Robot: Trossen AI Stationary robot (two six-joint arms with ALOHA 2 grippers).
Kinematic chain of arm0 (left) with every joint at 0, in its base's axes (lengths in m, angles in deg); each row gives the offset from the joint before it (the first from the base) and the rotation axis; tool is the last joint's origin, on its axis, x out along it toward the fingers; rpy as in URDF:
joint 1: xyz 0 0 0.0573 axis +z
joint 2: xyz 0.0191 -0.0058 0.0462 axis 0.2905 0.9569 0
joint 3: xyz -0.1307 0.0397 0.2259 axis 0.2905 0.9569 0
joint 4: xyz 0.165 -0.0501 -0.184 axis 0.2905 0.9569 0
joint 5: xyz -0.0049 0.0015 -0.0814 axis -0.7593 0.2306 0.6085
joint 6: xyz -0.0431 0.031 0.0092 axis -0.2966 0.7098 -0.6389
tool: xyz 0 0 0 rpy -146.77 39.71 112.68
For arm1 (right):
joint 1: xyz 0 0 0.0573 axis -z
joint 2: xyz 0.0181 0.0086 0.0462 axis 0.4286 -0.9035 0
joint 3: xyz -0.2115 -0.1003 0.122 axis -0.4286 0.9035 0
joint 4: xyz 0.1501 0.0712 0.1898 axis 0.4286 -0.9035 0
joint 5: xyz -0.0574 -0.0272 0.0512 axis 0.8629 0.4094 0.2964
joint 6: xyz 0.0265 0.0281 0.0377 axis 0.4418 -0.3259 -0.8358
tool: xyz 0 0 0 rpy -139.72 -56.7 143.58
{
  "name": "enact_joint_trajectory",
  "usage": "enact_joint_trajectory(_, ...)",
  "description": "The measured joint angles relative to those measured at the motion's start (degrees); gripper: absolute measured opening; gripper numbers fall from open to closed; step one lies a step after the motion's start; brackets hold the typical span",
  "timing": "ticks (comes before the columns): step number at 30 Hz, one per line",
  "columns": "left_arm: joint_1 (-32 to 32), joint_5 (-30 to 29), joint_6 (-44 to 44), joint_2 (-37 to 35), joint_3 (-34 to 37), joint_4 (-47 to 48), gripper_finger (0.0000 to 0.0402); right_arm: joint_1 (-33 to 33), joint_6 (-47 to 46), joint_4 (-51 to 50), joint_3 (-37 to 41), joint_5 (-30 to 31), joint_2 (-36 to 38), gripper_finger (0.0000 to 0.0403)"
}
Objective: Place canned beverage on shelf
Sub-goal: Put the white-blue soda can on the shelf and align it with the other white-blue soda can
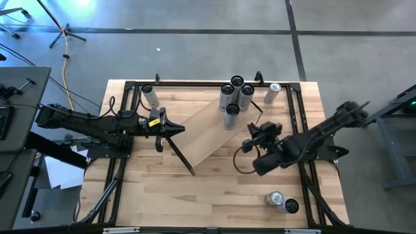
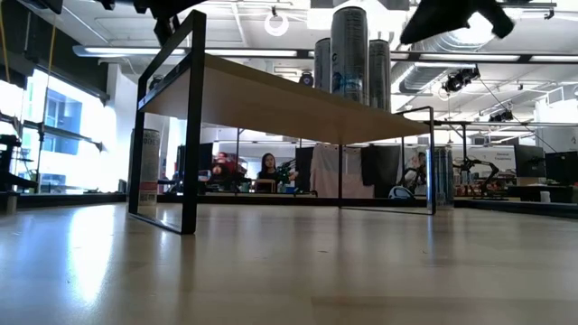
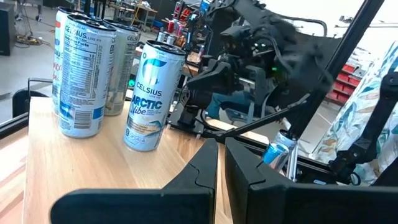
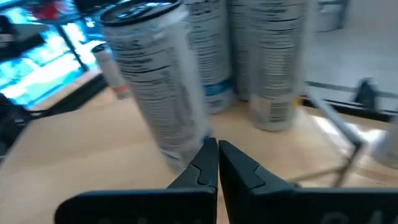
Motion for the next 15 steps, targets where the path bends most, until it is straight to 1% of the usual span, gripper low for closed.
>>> enact_joint_trajectory(3,0.0,0.0,-0.06,0.0,0.0,0.02,0.0003,2.91,16.73,18.47,4.08,-2.32,1.47,0.0)
enact_joint_trajectory(5,0.0,0.0,-0.12,0.02,0.0,-0.02,0.0003,4.87,26.33,27.28,5.82,-4.36,1.42,0.0)
enact_joint_trajectory(6,0.0,0.0,-0.42,0.0,0.0,0.02,0.0003,5.79,29.66,30.41,6.4,-4.96,1.42,0.0)
enact_joint_trajectory(8,0.0,0.0,-0.49,0.0,0.0,0.0,0.0003,7.22,32.37,32.65,7.11,-5.29,1.46,0.0)
enact_joint_trajectory(12,0.0,0.0,-0.49,0.0,0.0,-0.01,0.0003,8.16,32.28,31.09,7.25,-6.43,2.04,0.0)
enact_joint_trajectory(15,0.0,0.0,-0.47,0.0,0.0,0.0,0.0003,8.32,32.55,30.77,7.25,-10.74,1.93,0.0)
